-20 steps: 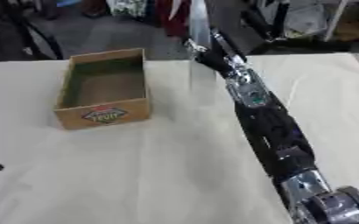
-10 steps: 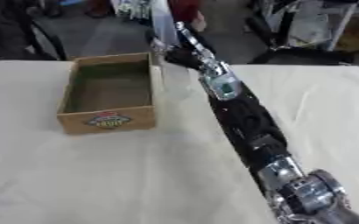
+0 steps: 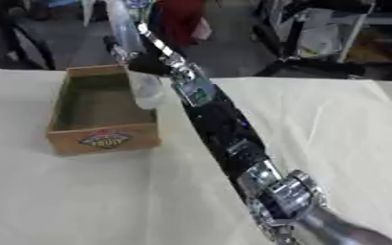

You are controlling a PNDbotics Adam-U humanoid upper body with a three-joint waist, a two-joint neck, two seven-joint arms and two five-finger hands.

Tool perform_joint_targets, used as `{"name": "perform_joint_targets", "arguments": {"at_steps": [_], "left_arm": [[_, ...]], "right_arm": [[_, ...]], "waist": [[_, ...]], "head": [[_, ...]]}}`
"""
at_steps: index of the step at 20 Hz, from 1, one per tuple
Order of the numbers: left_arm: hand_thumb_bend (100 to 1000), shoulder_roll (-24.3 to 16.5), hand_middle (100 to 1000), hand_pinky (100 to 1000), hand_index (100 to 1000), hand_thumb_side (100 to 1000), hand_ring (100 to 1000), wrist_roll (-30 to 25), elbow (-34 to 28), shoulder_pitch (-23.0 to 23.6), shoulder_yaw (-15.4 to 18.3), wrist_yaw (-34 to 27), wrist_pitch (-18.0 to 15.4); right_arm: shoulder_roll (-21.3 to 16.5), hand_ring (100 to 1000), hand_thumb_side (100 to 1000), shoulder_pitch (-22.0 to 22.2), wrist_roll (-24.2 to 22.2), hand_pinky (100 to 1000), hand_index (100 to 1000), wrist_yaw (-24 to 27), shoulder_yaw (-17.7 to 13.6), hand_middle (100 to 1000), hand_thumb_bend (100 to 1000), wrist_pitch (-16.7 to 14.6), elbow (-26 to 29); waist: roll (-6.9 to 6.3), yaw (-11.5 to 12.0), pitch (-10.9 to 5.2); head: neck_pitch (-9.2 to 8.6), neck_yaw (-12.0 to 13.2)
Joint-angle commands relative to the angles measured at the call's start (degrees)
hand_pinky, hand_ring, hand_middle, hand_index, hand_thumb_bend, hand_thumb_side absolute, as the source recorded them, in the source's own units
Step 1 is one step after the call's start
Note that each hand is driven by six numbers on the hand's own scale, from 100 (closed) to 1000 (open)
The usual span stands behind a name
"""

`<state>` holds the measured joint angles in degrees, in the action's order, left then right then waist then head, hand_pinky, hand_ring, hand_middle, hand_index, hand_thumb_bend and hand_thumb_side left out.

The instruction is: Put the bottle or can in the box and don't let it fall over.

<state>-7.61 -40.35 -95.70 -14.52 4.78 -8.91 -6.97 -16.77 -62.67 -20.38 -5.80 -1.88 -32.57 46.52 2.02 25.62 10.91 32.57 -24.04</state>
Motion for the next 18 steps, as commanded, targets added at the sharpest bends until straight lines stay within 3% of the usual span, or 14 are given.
{"name": "perform_joint_targets", "arguments": {"at_steps": [1,2,3,5,7,12,15,18], "left_arm": [[181,-0.9,921,654,1000,950,1000,-0.5,-0.6,-0.9,-0.2,0.2,0.0],[181,-0.9,921,654,1000,949,1000,-0.5,-0.5,-1.0,-0.2,0.2,0.1],[181,-0.9,921,655,1000,949,1000,-0.5,-0.6,-1.0,-0.2,0.2,0.1],[181,-0.8,921,655,1000,949,1000,-0.5,-0.6,-1.1,-0.2,0.2,0.1],[181,-0.9,922,655,1000,949,1000,-0.5,-0.7,-1.1,-0.2,0.2,0.1],[181,-0.9,922,655,1000,952,1000,-0.5,-0.6,-1.0,-0.1,0.5,0.1],[180,-1.0,922,655,1000,952,1000,-0.4,-0.6,-0.9,-0.1,0.5,0.0],[181,-1.0,922,655,1000,952,1000,-0.3,-0.6,-0.7,0.1,0.6,-0.1]], "right_arm": [[-0.3,750,470,-1.0,-2.6,609,621,-1.9,-0.2,691,100,-1.0,-0.1],[-0.3,800,470,-0.8,-3.9,654,684,-3.4,-0.1,750,100,-1.8,-0.2],[-0.4,905,440,-0.7,-4.9,750,830,-5.0,-0.1,853,100,-2.6,-0.4],[-0.6,998,388,-0.5,-6.2,866,938,-9.2,-0.3,947,100,-3.7,-0.8],[-0.8,1000,421,-0.3,-6.7,967,1000,-13.9,-0.5,1000,100,-4.6,-1.0],[-1.1,1000,566,0.1,-6.9,1000,1000,-24.4,-1.1,1000,100,-6.4,-1.3],[-1.2,1000,548,0.3,-5.0,1000,1000,-26.3,-1.7,1000,100,-6.6,-1.3],[-1.6,1000,498,0.3,-2.9,998,1000,-24.3,-2.3,1000,100,-6.5,-0.8]], "waist": [[-0.21,0.2,-0.52],[-0.17,0.2,-0.46],[-0.13,0.2,-0.42],[-0.08,0.1,-0.34],[-0.06,0.1,-0.33],[-0.06,-0.4,-0.25],[-0.14,-0.6,-0.25],[-0.24,-1.2,-0.35]], "head": [[-1.24,-0.6],[-1.43,-0.5],[-1.51,-0.5],[-1.49,-0.3],[-1.34,-0.3],[-1.37,-0.4],[-1.38,-0.3],[-1.26,0.0]]}}
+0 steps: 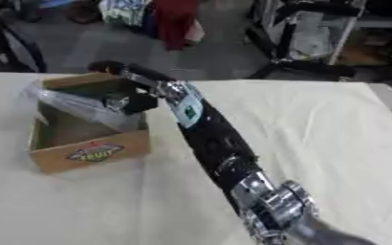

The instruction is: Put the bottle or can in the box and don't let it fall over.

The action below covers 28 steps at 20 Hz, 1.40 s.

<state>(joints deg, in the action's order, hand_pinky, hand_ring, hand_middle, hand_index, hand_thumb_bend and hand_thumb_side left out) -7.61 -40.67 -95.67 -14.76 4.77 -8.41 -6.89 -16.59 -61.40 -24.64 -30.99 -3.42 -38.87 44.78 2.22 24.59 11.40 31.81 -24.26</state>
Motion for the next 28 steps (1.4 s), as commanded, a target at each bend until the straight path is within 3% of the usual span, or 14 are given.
{"name": "perform_joint_targets", "arguments": {"at_steps": [1,5,8,11,16,18,20,24,28], "left_arm": [[181,-1.1,922,655,1000,952,1000,0.0,-0.6,-0.4,0.1,0.1,-0.2],[181,-1.6,922,655,1000,951,1000,0.5,-0.7,1.0,0.8,0.4,-0.2],[178,-2.2,922,656,1000,935,1000,1.5,-1.0,2.6,1.8,0.3,-0.4],[181,-3.2,921,656,1000,927,1000,2.7,-1.8,4.6,2.9,-0.1,-0.8],[186,-4.7,921,655,1000,932,1000,4.6,-2.6,8.1,4.6,0.3,-0.6],[185,-4.9,921,656,1000,920,1000,5.2,-2.7,8.9,5.0,0.4,-0.6],[185,-5.2,922,656,1000,918,1000,5.6,-3.0,9.6,5.2,0.1,-0.9],[185,-5.5,923,655,1000,918,1000,6.4,-3.2,10.5,5.5,-0.3,-1.3],[185,-5.5,927,655,1000,921,1000,7.6,-3.4,10.8,5.8,-0.5,-1.7]], "right_arm": [[-2.1,1000,495,-0.9,1.8,994,1000,2.2,-0.7,1000,100,-0.1,1.2],[-4.0,1000,480,0.0,1.3,917,993,11.7,0.0,1000,100,0.6,3.3],[-6.2,1000,501,2.4,-0.3,889,980,21.6,0.8,1000,100,2.7,7.2],[-8.4,990,470,7.1,-0.3,854,952,33.2,0.8,974,100,6.7,13.7],[-10.9,981,470,19.3,2.6,836,946,49.8,-2.0,967,100,16.5,29.3],[-11.0,976,470,24.6,3.6,831,937,52.1,-4.2,958,100,18.9,34.9],[-10.1,970,470,30.0,5.5,827,930,51.2,-6.8,951,100,21.0,39.1],[-7.3,963,449,39.2,7.1,817,903,47.5,-9.9,946,100,21.9,45.8],[-2.9,949,513,46.3,7.5,802,875,44.6,-12.4,935,100,22.3,50.1]], "waist": [[-0.46,-0.5,-0.92],[-0.56,-3.0,-1.89],[-0.67,-5.8,-3.36],[-0.11,-9.2,-4.81],[1.21,-15.2,-6.83],[1.54,-16.6,-7.38],[1.69,-17.8,-7.79],[1.5,-19.3,-8.01],[1.15,-20.2,-7.44]], "head": [[-0.36,0.3],[1.17,1.7],[3.42,3.5],[5.8,5.9],[9.51,11.0],[10.65,12.8],[11.39,15.2],[11.88,19.1],[11.43,21.7]]}}
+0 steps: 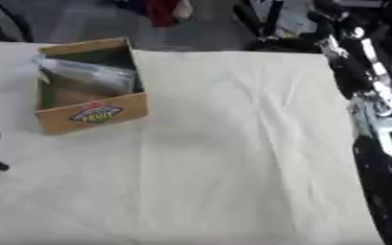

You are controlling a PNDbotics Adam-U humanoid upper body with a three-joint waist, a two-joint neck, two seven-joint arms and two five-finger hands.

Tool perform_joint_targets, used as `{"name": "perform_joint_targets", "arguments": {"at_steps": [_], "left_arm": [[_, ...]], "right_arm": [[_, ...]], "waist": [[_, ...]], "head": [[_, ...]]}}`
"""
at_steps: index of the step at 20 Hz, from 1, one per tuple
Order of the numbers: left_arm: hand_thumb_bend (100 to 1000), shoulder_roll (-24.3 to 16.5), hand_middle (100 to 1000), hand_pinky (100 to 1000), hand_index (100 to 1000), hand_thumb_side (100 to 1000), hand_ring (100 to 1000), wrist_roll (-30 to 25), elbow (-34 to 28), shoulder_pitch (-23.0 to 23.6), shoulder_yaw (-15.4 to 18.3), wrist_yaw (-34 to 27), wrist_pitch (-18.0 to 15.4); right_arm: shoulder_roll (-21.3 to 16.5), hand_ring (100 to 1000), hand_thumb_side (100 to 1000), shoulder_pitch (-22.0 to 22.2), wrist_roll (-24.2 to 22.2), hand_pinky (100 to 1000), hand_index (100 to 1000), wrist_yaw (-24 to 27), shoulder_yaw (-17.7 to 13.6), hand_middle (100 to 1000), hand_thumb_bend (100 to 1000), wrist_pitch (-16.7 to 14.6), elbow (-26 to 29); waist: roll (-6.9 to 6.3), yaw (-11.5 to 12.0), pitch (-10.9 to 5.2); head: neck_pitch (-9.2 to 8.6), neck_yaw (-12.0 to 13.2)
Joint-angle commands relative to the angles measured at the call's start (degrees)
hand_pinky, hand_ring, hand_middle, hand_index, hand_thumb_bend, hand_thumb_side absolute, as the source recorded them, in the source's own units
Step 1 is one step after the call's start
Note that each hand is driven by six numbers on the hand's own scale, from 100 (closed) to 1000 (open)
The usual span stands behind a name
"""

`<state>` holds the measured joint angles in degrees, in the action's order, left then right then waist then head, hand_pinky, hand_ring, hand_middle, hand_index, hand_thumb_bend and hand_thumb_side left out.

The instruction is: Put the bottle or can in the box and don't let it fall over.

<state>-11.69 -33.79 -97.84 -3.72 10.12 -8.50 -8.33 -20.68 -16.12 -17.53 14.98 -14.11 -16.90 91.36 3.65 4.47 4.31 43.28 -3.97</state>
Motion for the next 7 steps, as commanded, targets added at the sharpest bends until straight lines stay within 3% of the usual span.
{"name": "perform_joint_targets", "arguments": {"at_steps": [1,7], "left_arm": [[184,-1.4,928,655,1000,921,1000,0.8,-1.2,-0.3,0.4,-0.4,-0.3],[187,-0.8,930,654,1000,934,1000,1.0,-1.1,0.4,0.5,0.0,-0.9]], "right_arm": [[2.9,947,522,2.8,0.3,800,870,-1.4,-2.3,934,100,0.7,4.5],[9.9,937,523,9.4,-0.2,785,861,-3.3,-5.7,927,100,3.6,8.3]], "waist": [[-0.4,-0.3,-0.17],[-1.16,-1.0,0.37]], "head": [[-0.32,2.0],[-0.8,3.6]]}}
